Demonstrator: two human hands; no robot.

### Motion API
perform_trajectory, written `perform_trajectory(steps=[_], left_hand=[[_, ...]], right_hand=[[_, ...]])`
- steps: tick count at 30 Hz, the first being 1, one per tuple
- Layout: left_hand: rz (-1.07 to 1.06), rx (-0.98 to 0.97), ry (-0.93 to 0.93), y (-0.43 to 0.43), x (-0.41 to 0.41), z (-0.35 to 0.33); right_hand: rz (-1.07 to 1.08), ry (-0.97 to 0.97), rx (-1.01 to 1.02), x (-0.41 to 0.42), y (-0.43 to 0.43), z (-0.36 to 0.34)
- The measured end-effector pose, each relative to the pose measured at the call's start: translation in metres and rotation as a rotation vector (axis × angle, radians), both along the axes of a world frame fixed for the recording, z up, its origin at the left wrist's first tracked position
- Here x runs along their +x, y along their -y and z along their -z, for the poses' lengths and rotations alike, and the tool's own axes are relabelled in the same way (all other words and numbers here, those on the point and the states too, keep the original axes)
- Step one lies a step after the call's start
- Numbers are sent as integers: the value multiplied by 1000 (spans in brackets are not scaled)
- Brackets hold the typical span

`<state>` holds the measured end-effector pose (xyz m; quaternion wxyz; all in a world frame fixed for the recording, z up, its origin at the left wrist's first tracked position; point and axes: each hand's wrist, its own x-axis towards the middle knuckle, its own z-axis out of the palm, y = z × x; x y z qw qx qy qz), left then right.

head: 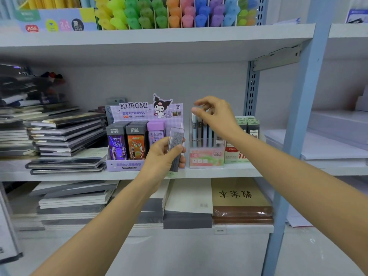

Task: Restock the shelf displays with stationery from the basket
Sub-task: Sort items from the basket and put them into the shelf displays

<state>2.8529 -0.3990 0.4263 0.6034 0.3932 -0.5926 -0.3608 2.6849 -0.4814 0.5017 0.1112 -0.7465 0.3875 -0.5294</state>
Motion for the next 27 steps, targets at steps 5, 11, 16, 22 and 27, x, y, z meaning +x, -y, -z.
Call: perform_trajectory(steps=[5, 11, 16, 22, 27], left_hand=[[51, 12, -25, -9, -11, -6], [40, 65, -51, -19, -15, -10], [36, 85, -163, -19, -25, -17], [140, 103, -297, -17, -54, -22], [231, 145, -339, -14, -70, -26]], right_hand=[[-415, -78, 211, -12, -31, 7], [-357, 118, 166, -37, -41, 12], [-367, -126, 142, -62, -46, 25], [-289, -61, 78, -80, -50, 38], [-218, -98, -22, -93, -51, 44]])
